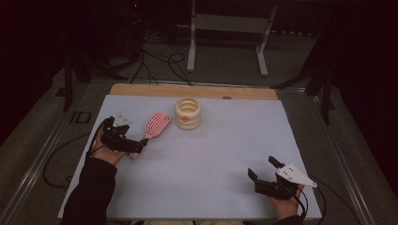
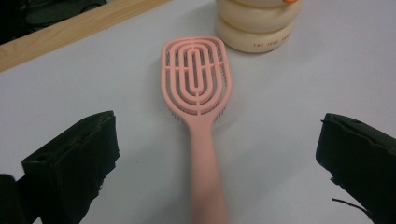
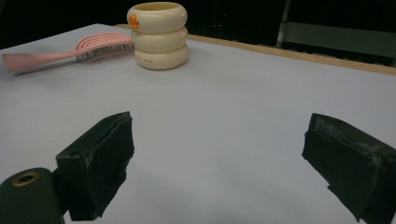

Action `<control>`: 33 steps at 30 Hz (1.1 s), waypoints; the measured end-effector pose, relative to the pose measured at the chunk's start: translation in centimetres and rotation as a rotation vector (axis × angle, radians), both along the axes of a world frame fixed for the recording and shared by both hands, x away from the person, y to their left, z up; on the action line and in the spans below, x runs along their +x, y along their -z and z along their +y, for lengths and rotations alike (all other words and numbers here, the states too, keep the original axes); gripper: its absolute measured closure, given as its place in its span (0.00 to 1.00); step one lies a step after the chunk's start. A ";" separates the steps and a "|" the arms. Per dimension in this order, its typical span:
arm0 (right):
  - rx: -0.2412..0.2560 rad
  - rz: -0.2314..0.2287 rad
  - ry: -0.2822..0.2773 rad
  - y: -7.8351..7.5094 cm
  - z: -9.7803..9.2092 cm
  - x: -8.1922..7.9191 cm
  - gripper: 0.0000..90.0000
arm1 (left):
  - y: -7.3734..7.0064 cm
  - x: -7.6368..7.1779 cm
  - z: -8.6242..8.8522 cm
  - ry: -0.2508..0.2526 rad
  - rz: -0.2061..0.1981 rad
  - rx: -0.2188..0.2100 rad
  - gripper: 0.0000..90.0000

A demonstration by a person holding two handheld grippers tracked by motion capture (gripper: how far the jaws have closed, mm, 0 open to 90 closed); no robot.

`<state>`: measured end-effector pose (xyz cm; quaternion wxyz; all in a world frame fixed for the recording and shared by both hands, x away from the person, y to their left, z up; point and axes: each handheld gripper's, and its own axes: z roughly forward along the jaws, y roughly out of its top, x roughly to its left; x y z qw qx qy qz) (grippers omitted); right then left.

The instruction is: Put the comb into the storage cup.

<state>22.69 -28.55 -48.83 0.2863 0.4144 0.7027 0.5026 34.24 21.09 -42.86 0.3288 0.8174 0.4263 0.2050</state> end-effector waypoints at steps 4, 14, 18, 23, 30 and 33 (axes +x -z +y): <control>0.001 -0.001 0.000 0.0 0.0 0.0 0.09 | -0.1 0.3 0.0 0.000 0.011 0.013 0.00; 0.002 0.000 -0.001 0.0 0.0 0.0 0.09 | 0.4 1.3 -0.6 0.004 0.057 0.050 0.00; 0.003 0.000 -0.001 0.0 0.0 0.0 0.09 | 0.6 1.8 -0.8 0.001 0.081 0.068 0.00; 0.002 0.000 -0.001 0.0 0.0 0.0 0.09 | 0.9 2.2 -0.9 -0.011 0.105 0.095 0.00; 0.002 0.001 0.000 0.0 -0.1 0.0 0.09 | 1.2 2.8 -1.1 -0.023 0.136 0.115 0.00; -0.001 0.000 -0.002 0.0 0.0 0.0 0.09 | 1.3 3.0 -1.1 -0.024 0.151 0.119 0.00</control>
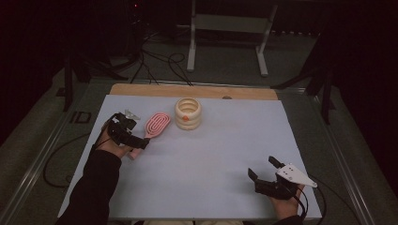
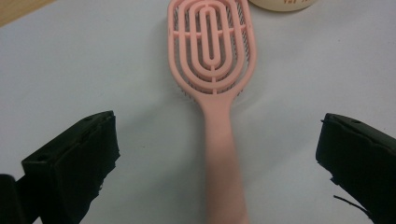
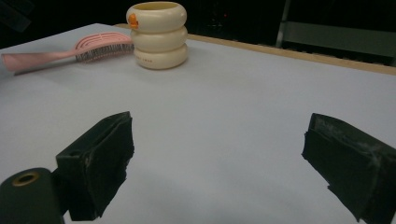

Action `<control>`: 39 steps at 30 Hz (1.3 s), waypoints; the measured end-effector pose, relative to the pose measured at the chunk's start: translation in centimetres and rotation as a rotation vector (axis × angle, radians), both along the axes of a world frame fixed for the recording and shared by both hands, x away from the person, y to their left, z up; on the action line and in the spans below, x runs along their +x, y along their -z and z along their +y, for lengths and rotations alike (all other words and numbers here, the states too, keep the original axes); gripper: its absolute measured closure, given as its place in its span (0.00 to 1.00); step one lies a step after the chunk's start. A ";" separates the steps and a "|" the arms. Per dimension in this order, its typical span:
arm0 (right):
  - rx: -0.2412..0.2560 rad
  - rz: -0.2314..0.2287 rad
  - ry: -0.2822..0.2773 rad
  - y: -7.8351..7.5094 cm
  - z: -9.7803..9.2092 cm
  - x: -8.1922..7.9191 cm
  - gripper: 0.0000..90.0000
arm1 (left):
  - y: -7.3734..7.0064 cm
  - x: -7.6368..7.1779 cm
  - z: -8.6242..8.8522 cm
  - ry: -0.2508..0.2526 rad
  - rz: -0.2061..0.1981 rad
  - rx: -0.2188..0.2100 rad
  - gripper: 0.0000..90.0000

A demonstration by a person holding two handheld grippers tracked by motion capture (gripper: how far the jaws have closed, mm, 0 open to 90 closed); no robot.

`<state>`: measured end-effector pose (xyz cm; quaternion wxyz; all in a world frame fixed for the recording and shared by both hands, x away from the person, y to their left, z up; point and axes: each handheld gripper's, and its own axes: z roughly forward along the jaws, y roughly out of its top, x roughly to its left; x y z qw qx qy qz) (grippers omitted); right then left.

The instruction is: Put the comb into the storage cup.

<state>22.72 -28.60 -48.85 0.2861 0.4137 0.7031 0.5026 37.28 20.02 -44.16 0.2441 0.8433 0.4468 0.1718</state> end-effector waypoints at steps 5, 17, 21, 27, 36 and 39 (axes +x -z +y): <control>0.000 0.001 0.000 0.0 0.0 0.0 0.09 | 0.3 0.5 -0.1 -0.005 0.026 0.012 0.00; 0.001 0.002 -0.002 0.0 0.0 0.0 0.09 | 0.5 1.5 -0.4 -0.006 0.073 0.029 0.00; 0.004 0.005 -0.001 0.0 0.0 0.0 0.09 | 0.5 2.0 -0.3 -0.009 0.088 0.028 0.00; 0.003 0.005 -0.003 0.0 0.0 0.0 0.09 | 0.6 2.5 -0.4 -0.016 0.102 0.035 0.00; 0.003 0.006 0.005 0.0 -0.1 0.0 0.09 | 1.2 3.2 -0.2 -0.022 0.137 0.049 0.00; 0.001 0.006 0.005 0.0 -0.1 0.0 0.09 | 1.3 3.4 -0.2 -0.029 0.142 0.047 0.00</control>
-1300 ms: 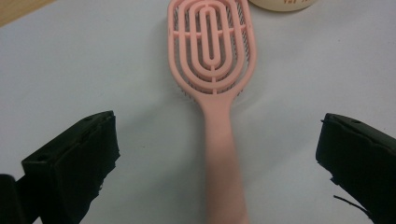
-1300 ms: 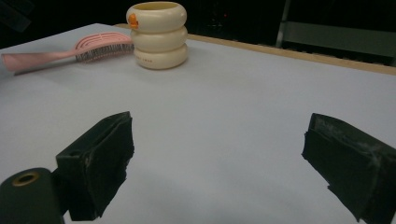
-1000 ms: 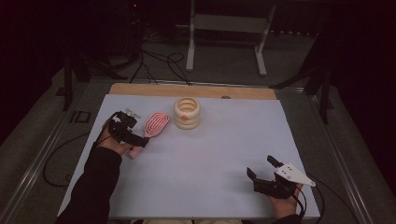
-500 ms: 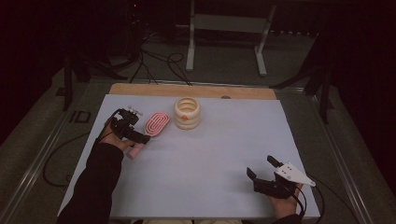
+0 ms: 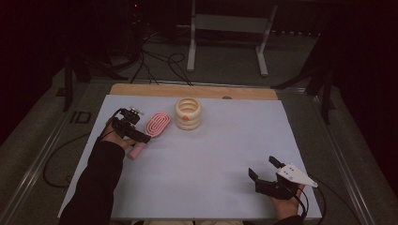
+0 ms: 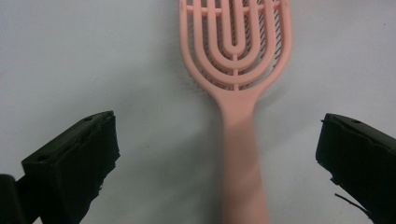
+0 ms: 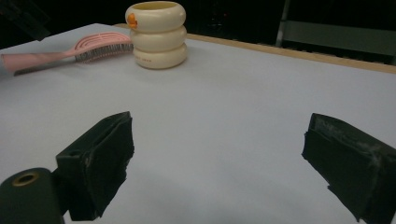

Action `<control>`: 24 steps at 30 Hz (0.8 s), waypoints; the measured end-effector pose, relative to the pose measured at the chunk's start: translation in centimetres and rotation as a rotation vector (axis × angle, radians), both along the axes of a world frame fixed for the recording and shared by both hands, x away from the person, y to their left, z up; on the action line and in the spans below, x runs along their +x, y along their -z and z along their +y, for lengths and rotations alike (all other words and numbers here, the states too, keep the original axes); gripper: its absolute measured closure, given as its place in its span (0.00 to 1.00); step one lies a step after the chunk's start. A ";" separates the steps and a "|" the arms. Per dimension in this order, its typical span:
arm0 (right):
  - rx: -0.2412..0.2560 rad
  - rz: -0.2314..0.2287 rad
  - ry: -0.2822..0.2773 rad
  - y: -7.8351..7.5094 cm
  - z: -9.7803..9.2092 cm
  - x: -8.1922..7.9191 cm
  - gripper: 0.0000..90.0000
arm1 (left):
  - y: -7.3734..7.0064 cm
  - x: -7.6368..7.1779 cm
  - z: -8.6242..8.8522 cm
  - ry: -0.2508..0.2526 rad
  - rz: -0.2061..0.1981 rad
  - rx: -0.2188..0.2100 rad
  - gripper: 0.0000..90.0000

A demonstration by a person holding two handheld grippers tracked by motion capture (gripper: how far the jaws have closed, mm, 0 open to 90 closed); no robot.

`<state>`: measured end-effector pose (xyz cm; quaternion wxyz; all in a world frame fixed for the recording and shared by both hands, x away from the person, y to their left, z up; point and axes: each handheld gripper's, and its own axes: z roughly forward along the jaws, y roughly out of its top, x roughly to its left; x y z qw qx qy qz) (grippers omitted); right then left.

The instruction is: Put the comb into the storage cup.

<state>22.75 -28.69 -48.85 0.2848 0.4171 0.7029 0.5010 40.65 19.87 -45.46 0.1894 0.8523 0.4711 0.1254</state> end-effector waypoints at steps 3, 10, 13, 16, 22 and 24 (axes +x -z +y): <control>0.000 -0.001 -0.002 0.0 0.0 0.0 0.09 | 0.2 0.2 0.1 -0.001 0.007 0.004 0.00; 0.002 -0.001 0.002 0.0 0.0 0.0 0.09 | 0.9 0.7 0.0 -0.010 0.028 0.020 0.00; 0.003 -0.001 0.001 0.0 0.0 0.0 0.09 | 1.1 0.8 0.0 -0.006 0.037 0.028 0.00; 0.003 -0.001 0.001 0.0 0.0 0.0 0.09 | 1.5 1.0 -0.1 -0.007 0.048 0.036 0.00; 0.001 0.000 -0.001 0.0 0.0 0.0 0.09 | 2.1 1.4 -0.3 -0.009 0.067 0.041 0.00; 0.002 0.000 -0.001 0.0 0.0 0.0 0.09 | 2.4 1.5 -0.3 -0.008 0.073 0.045 0.00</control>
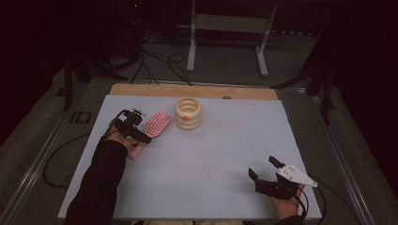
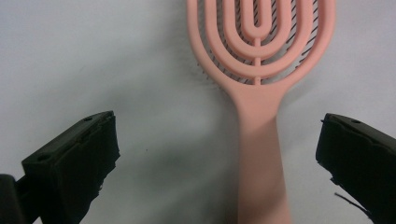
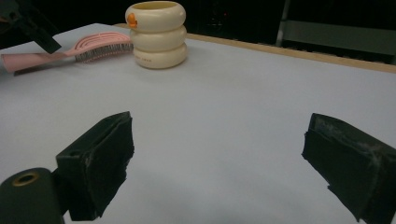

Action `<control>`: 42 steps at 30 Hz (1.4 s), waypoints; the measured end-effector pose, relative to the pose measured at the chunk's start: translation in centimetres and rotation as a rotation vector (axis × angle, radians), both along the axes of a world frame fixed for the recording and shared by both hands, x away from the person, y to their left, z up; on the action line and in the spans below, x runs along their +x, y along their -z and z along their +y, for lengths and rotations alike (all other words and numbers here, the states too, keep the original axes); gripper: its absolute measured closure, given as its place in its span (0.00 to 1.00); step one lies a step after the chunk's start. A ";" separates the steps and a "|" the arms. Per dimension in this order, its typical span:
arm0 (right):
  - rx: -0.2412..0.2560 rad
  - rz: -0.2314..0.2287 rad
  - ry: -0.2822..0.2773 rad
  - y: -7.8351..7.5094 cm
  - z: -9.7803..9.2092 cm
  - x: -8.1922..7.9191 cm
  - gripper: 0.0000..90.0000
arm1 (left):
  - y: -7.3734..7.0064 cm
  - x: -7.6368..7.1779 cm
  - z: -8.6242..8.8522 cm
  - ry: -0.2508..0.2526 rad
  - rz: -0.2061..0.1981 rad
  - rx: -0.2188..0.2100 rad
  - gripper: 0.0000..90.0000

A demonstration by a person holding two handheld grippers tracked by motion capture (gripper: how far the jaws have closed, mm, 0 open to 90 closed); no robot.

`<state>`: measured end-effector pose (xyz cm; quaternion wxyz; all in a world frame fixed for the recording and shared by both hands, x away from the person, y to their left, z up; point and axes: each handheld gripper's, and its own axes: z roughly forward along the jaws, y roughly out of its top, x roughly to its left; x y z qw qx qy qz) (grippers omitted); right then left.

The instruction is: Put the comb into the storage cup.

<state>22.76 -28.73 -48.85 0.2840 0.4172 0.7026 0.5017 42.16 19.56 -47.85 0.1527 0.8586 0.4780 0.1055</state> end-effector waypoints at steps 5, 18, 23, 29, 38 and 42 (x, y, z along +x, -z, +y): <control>-0.001 0.001 -0.001 0.0 0.0 0.0 0.09 | 0.5 0.2 -0.3 -0.003 0.013 0.008 0.00; 0.000 0.004 -0.004 0.1 0.0 0.1 0.09 | 0.9 1.0 -0.5 -0.007 0.072 -0.003 0.00; -0.002 0.003 -0.003 0.1 0.0 0.1 0.09 | 0.9 1.2 -1.0 -0.007 0.077 -0.004 0.01; -0.002 0.002 -0.003 0.1 0.0 0.1 0.09 | 1.1 1.4 -1.5 -0.006 0.103 0.003 0.08; -0.003 0.005 -0.002 0.1 0.0 0.1 0.09 | 1.4 1.5 -1.7 -0.010 0.141 -0.021 0.36; -0.003 0.006 -0.002 0.1 0.0 0.1 0.09 | 1.4 1.6 -1.8 -0.007 0.143 -0.013 0.41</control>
